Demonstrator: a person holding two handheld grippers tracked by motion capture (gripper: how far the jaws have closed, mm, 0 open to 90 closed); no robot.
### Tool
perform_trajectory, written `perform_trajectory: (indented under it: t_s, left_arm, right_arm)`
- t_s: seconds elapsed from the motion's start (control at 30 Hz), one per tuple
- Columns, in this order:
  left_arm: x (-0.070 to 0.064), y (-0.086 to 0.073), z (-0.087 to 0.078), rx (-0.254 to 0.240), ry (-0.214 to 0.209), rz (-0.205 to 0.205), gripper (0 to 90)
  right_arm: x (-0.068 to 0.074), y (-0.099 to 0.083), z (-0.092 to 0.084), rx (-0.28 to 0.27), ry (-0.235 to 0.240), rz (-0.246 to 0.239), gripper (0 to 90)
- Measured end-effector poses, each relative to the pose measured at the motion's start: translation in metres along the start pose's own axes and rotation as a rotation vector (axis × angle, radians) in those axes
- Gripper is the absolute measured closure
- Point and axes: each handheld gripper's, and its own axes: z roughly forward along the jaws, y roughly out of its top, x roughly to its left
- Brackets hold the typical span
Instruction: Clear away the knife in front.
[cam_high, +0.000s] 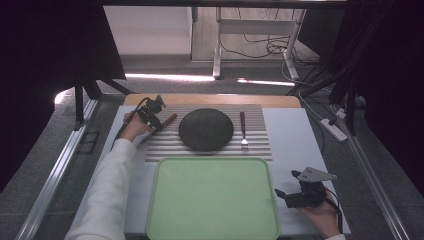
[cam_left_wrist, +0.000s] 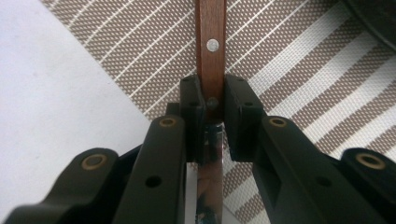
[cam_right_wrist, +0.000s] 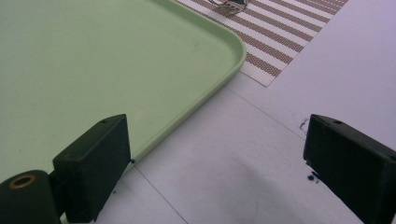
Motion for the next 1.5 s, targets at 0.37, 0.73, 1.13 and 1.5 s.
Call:
perform_trajectory:
  t_s: [0.37,0.73,1.13,1.5]
  left_arm:
    - [-0.015,-0.011,-0.026,-0.044,-0.017,0.029,77.7]
    - [-0.043,-0.03,-0.042,-0.084,-0.041,0.073,77.7]
    - [-0.088,-0.05,-0.058,-0.116,-0.073,0.144,77.7]
    - [-0.124,-0.067,-0.063,-0.125,-0.101,0.193,77.6]
  right_arm:
    - [0.001,0.0,0.0,-0.003,-0.003,0.0,7.5]
    - [0.0,0.001,0.001,-0.009,0.003,0.001,7.5]
    - [0.0,0.008,0.009,-0.007,0.019,-0.013,7.5]
    - [0.001,0.014,0.017,-0.011,0.044,-0.027,7.5]
